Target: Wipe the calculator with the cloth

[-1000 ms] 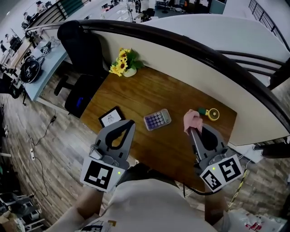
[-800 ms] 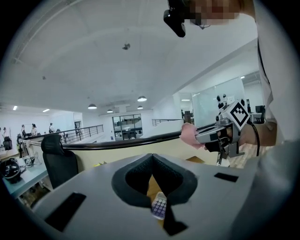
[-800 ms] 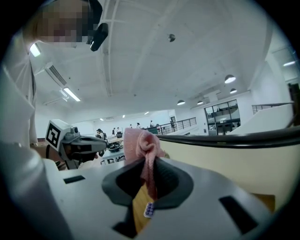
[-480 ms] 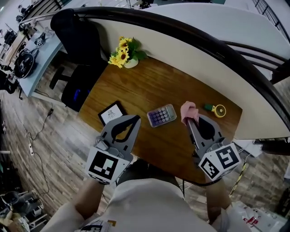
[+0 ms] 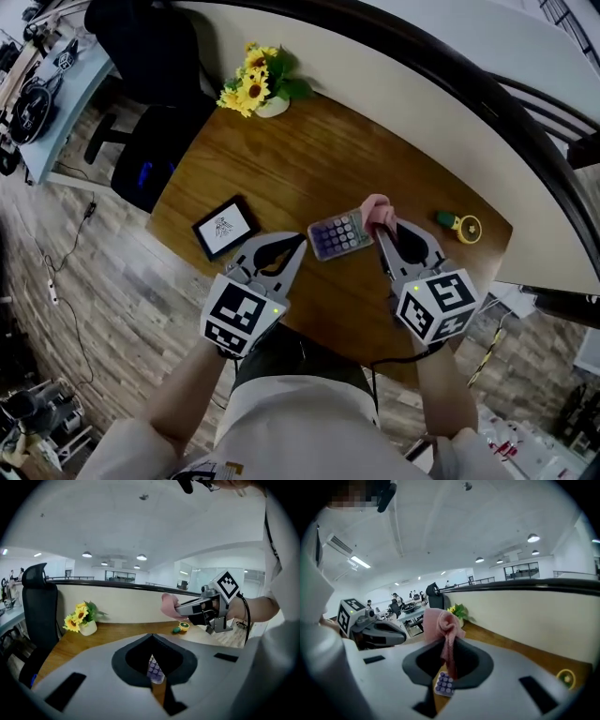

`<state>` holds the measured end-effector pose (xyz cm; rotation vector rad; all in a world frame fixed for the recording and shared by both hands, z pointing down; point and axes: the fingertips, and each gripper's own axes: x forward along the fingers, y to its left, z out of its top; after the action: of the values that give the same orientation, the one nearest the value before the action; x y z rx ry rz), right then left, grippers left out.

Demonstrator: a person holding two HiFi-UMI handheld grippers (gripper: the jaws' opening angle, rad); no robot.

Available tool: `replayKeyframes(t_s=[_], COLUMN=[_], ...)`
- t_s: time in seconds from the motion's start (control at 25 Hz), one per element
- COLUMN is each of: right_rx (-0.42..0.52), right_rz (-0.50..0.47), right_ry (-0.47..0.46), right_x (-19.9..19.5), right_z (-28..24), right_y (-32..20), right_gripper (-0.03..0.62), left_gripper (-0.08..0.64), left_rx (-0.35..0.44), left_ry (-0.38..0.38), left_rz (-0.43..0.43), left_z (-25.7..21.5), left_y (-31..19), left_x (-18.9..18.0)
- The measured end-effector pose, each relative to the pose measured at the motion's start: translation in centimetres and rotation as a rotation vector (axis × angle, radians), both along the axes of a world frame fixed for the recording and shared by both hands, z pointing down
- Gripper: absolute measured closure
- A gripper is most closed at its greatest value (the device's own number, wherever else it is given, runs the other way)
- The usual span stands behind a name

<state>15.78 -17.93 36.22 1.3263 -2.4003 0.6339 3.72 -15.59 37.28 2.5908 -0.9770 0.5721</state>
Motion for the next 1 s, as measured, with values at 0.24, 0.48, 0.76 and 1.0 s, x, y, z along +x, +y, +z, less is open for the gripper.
replayKeyframes(t_s=[0.24, 0.48, 0.76, 1.0], right_rx=[-0.096, -0.155, -0.219, -0.227], right_rz=[0.013, 0.011, 0.013, 0.026], right_ry=[0.025, 0.048, 0.041, 0.05], right_x=[-0.6, -0.8, -1.2, -1.6], right_z=[7.1, 12.9, 17.8, 18.9], right_y=[-1.6, -2.5, -2.3, -2.8], right_gripper=[0.545, 0.543, 0.543, 0.543], left_gripper=[0.557, 0.557, 0.557, 0.557], left_rx=[-0.1, -0.188, -0.269, -0.308], left_ry=[-0.02, -0.054, -0.035, -0.028], left_rz=[0.046, 0.084, 0.099, 0.087], left_z=[7.0, 14.1, 19.3, 21.4], left_y=[-0.3, 0.2, 0.1, 0.2], left_x=[0.8, 1.3, 2.6, 2.6])
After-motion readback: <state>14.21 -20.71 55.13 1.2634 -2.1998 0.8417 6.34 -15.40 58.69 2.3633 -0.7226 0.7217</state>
